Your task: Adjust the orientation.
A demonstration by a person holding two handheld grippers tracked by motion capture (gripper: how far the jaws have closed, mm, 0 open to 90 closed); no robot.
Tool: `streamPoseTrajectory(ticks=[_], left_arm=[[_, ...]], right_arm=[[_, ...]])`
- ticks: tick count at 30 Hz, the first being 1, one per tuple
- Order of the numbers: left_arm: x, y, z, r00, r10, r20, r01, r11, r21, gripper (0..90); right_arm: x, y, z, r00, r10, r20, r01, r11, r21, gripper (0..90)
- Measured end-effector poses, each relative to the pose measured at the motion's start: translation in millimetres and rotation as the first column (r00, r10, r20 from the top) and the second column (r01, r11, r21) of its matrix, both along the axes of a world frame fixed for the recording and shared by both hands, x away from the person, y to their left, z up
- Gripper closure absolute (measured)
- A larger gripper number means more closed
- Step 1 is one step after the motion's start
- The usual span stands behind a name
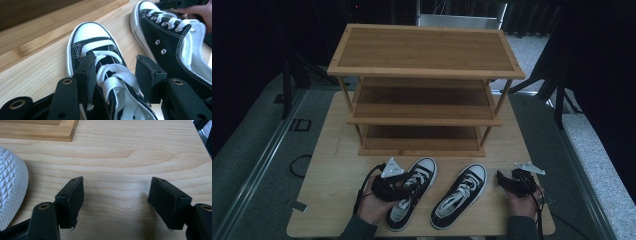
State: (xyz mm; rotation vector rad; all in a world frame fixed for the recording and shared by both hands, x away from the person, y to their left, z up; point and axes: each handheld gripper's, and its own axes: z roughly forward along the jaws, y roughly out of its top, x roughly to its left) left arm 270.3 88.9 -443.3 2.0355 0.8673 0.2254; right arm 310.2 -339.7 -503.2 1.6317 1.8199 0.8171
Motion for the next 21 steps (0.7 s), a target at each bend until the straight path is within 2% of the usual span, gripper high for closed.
streamPoseTrajectory(ticks=[3,6,9,14,21], left_arm=[[-1.2,6.1,1.8,0.9999,0.013,0.000,-0.013,0.9994,-0.031,52.2],[-3.1,12.9,2.6,0.9994,0.034,0.002,-0.034,0.9986,-0.041,53.9],[-4.3,18.8,-1.0,0.9987,0.050,-0.012,-0.051,0.9979,-0.041,55.3],[-8.1,21.3,-7.7,0.9982,0.045,-0.039,-0.046,0.9984,-0.034,57.2],[-12.7,25.3,-13.6,0.9969,0.045,-0.065,-0.046,0.9988,-0.018,65.3]], right_arm=[[0.0,0.0,0.0,1.0000,0.000,-0.001,0.000,1.000,0.000,28.4],[0.0,0.0,0.0,1.0000,0.000,0.000,0.000,1.000,0.000,28.4],[0.0,0.0,0.0,1.0000,0.001,0.000,-0.001,1.000,0.000,28.4],[0.0,0.0,0.0,1.0000,0.000,-0.001,0.000,1.000,0.000,28.4],[0.0,0.0,0.1,1.0000,0.001,-0.001,-0.001,1.000,-0.001,28.4]])
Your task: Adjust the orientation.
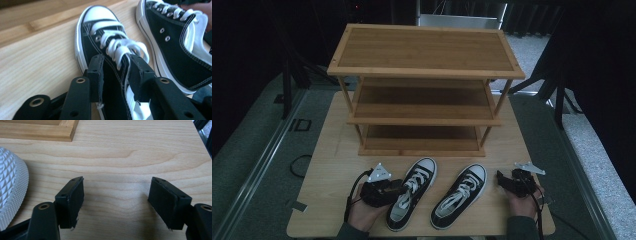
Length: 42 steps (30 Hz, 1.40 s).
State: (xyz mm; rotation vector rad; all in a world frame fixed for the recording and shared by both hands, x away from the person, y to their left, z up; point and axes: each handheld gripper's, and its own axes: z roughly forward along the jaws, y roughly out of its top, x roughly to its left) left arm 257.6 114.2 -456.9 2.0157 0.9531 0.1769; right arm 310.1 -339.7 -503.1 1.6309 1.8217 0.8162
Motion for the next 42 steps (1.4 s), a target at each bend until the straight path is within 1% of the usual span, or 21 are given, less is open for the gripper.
streamPoseTrajectory(ticks=[2,3,5,6,8,13,16,20,22,26,29,30,31,37,42], left_arm=[[0.2,-2.0,-3.4,1.0000,-0.003,-0.008,0.003,0.9998,0.020,65.6],[0.4,-2.9,-5.1,0.9999,-0.003,-0.011,0.004,0.9997,0.024,65.6],[1.4,-4.0,-8.3,0.9999,-0.002,-0.015,0.002,0.9995,0.033,68.1],[1.9,-4.6,-9.8,0.9998,0.008,-0.019,-0.007,0.9993,0.038,69.7],[2.6,-4.4,-11.3,0.9995,0.004,-0.032,-0.003,0.9997,0.024,73.0],[2.4,-6.3,-12.0,0.9995,0.010,-0.031,-0.009,0.9996,0.028,80.2],[2.9,-4.2,-12.2,0.9991,0.017,-0.038,-0.017,0.9999,-0.002,85.4],[4.9,1.7,-12.8,0.9975,0.039,-0.060,-0.042,0.9973,-0.061,87.3],[6.6,4.6,-14.2,0.9957,0.050,-0.078,-0.057,0.9939,-0.094,87.5],[9.9,9.6,-16.9,0.9922,0.053,-0.113,-0.071,0.9854,-0.155,87.6],[11.7,11.5,-17.5,0.9917,0.040,-0.122,-0.062,0.9814,-0.182,87.6],[11.7,11.5,-17.5,0.9917,0.040,-0.122,-0.062,0.9814,-0.182,87.6],[12.4,13.1,-17.8,0.9910,0.038,-0.128,-0.063,0.9773,-0.202,87.6],[13.7,16.7,-15.1,0.9909,0.050,-0.125,-0.076,0.9739,-0.214,87.5],[13.0,17.8,-11.5,0.9922,0.057,-0.110,-0.079,0.9756,-0.205,87.5]], right_arm=[[0.0,0.0,0.0,1.0000,0.000,0.001,0.000,1.000,0.000,28.4],[0.0,0.0,-0.1,1.0000,0.000,0.001,0.000,1.000,0.000,28.4],[0.0,0.0,-0.1,1.0000,0.000,0.001,0.000,1.000,0.000,28.4],[0.0,0.0,0.0,1.0000,0.000,0.000,0.000,1.000,0.000,28.4],[0.0,0.0,0.0,1.0000,0.000,0.001,0.000,1.000,0.000,28.4],[0.0,0.1,-0.1,1.0000,0.001,0.001,-0.001,1.000,0.000,28.4],[0.0,0.1,-0.1,1.0000,0.002,0.001,-0.002,1.000,0.000,28.4],[0.0,0.1,0.0,1.0000,0.002,0.000,-0.002,1.000,-0.001,28.4],[0.1,0.1,-0.1,1.0000,0.002,0.001,-0.002,1.000,0.000,28.4],[0.2,0.1,0.0,1.0000,0.003,0.000,-0.003,1.000,0.000,28.4],[0.2,0.2,0.0,1.0000,0.004,0.000,-0.004,1.000,0.000,28.4],[0.2,0.2,0.0,1.0000,0.004,0.000,-0.004,1.000,0.000,28.4],[0.3,0.1,-0.1,1.0000,0.004,0.001,-0.004,1.000,0.000,28.4],[0.2,0.1,-0.1,1.0000,0.006,0.001,-0.006,1.000,0.000,28.3],[0.0,0.2,0.0,1.0000,0.007,0.000,-0.007,1.000,0.000,28.4]])
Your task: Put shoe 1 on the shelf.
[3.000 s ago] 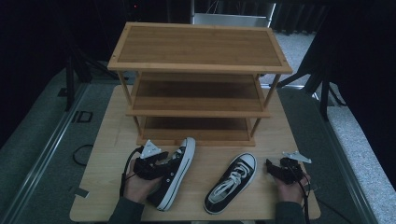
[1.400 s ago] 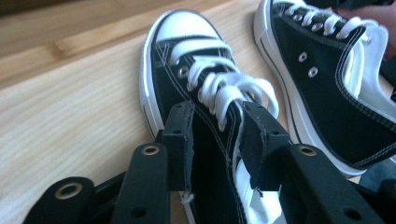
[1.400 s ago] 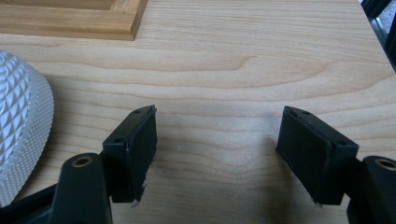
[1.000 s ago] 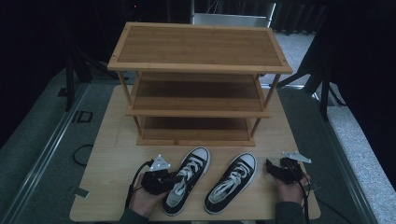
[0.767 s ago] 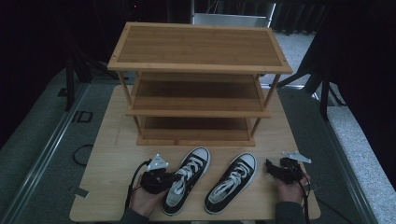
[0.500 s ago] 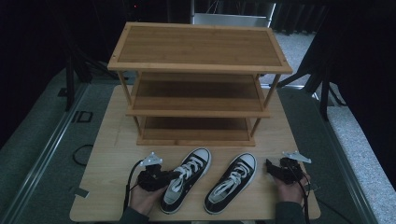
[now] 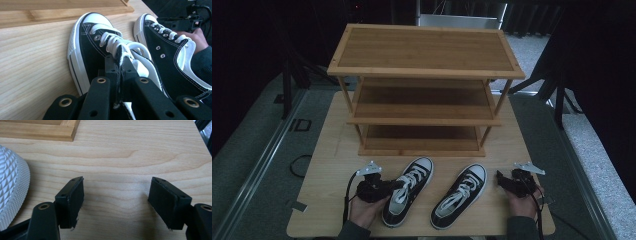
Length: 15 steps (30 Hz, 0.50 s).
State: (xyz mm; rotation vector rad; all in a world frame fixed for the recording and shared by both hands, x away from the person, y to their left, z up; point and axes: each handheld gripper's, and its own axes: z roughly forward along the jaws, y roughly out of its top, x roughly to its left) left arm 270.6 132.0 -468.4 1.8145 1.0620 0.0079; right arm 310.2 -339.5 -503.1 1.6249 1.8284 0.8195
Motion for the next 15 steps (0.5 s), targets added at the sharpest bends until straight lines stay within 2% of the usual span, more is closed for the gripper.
streamPoseTrajectory(ticks=[8,15], left_arm=[[-3.1,4.0,10.7,0.9995,0.017,0.026,-0.017,0.9998,-0.004,87.5],[-3.1,6.1,16.4,0.9992,0.030,0.026,-0.030,0.9995,-0.007,87.4]], right_arm=[[-0.2,0.1,0.0,1.0000,0.003,0.000,-0.003,1.000,-0.001,28.4],[-0.3,0.1,0.0,1.0000,0.003,0.000,-0.003,1.000,-0.001,28.4]])
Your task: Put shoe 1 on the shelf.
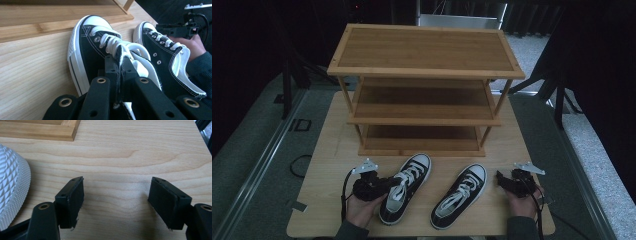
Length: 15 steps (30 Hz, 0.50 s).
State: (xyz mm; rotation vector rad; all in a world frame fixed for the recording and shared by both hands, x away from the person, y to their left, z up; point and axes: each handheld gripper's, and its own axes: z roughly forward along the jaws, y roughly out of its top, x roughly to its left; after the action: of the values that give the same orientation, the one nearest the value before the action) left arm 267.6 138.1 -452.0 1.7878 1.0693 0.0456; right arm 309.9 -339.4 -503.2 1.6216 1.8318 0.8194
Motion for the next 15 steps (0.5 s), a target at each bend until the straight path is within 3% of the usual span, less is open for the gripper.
streamPoseTrajectory(ticks=[8,15], left_arm=[[2.1,5.5,14.3,0.9999,0.009,0.006,-0.009,0.9998,-0.015,87.4],[3.1,14.3,37.9,0.9997,0.014,0.019,-0.013,0.9987,-0.050,87.4]], right_arm=[[-0.4,0.3,0.0,1.0000,0.001,-0.001,-0.001,1.000,0.000,28.4],[-0.6,0.5,0.0,1.0000,0.002,-0.001,-0.002,1.000,0.001,28.4]])
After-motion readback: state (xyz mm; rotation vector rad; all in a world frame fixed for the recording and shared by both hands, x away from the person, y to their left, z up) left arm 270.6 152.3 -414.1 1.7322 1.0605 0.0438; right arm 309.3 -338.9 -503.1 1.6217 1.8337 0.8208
